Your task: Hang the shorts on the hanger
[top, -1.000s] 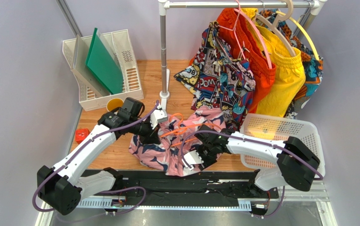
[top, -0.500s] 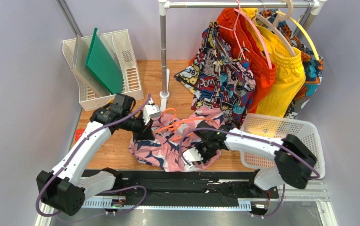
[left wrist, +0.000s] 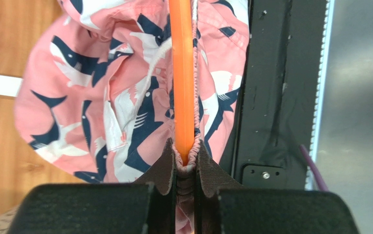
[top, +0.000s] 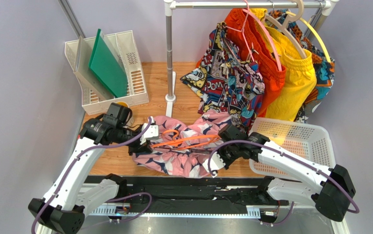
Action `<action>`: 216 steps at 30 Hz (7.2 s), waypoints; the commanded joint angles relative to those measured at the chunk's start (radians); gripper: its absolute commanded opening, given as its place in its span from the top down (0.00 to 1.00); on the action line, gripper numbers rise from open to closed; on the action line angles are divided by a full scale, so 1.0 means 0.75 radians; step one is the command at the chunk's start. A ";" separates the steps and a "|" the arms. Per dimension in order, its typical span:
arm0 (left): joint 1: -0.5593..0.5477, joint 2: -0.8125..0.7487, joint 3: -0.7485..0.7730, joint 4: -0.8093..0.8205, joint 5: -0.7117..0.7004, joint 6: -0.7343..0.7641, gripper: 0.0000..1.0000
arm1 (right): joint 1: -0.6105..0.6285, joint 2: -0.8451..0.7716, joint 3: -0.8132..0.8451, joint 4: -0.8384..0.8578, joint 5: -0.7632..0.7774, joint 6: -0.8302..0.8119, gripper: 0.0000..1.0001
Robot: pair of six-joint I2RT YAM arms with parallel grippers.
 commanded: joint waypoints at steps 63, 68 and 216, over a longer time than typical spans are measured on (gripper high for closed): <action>-0.153 0.081 0.283 0.081 -0.042 -0.165 1.00 | -0.266 0.241 1.072 -0.247 -0.685 0.998 0.29; -0.171 0.101 0.353 0.081 -0.073 -0.178 1.00 | -0.160 0.387 1.174 -0.204 -0.677 1.097 0.39; 0.205 0.449 0.848 0.128 -0.306 -0.988 0.01 | -0.583 0.164 1.529 0.136 0.090 1.801 0.11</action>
